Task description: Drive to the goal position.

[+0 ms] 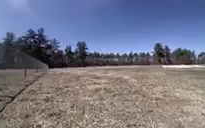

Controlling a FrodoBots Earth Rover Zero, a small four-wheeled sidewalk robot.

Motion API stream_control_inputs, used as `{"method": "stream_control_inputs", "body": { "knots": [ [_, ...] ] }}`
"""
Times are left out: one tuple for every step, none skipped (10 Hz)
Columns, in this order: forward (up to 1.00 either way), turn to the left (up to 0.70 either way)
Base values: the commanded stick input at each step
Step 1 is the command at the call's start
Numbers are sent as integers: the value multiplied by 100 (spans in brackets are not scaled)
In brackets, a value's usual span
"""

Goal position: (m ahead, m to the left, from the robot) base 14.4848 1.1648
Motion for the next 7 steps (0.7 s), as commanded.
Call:
{"method": "stream_control_inputs", "body": {
  "knots": [
    [70, 0],
    [70, 0],
    [70, 0],
    [70, 0],
    [70, 0],
    [70, 0],
    [70, 0]
  ]
}}
